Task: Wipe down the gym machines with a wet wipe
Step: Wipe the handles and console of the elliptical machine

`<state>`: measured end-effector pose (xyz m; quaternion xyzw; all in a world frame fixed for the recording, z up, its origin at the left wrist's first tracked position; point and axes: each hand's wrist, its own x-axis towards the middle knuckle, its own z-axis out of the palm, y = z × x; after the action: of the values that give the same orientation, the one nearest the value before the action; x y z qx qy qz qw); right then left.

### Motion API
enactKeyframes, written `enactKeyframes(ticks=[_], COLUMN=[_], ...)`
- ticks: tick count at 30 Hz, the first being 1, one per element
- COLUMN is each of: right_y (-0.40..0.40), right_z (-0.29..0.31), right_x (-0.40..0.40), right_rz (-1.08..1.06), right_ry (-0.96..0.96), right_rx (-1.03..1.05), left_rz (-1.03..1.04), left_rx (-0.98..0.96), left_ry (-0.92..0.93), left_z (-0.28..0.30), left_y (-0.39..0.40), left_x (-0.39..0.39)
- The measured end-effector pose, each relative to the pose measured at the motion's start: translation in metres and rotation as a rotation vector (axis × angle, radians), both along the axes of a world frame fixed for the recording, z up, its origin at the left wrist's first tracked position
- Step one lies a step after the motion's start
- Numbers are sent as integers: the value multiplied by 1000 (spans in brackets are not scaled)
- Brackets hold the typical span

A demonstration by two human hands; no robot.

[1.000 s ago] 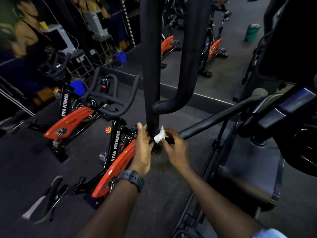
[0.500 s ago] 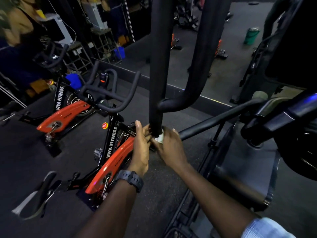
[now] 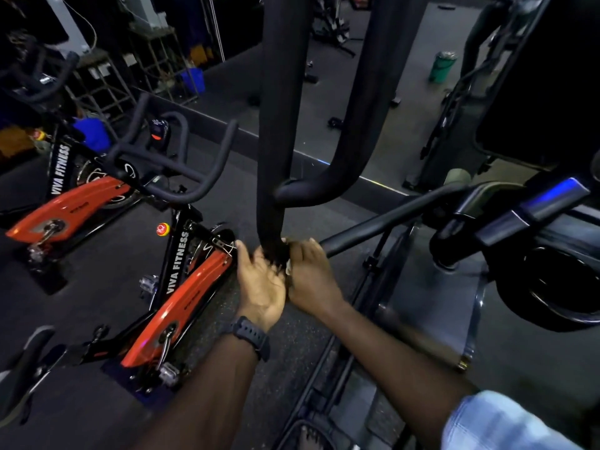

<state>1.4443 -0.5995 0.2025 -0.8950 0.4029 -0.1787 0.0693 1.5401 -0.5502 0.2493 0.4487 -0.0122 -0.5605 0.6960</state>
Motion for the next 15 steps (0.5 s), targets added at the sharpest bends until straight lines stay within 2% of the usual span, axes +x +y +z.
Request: enactKeyframes(ticks=[3,6,8,10,12,13,15], right_y=[-30,-66,-58,-37,-38,-54,-92], right_z=[-1,12,15,2,-5,-5,-2], right_x=[-56,-87,-66,-43,-56,-74,-116], right_rz=[-2,-242,-279,-32,127,83,-158], right_ry=[251,344,317,244,283,291,263], right_rx=[-152,-169,-160,-213,-262,-311,-391], left_rz=[-1,11,56,98,103,98,69], left_rx=[-5,8,-3,5,19,29,51], left_ry=[99,179,258,330,377,383,384], left_z=[-8,-11,-14,-18,-18,-19,-19], left_y=[-1,-3,-6,-8,-10,-11,-12], left_x=[-1,-16,-28,-35,-39,-39,-43])
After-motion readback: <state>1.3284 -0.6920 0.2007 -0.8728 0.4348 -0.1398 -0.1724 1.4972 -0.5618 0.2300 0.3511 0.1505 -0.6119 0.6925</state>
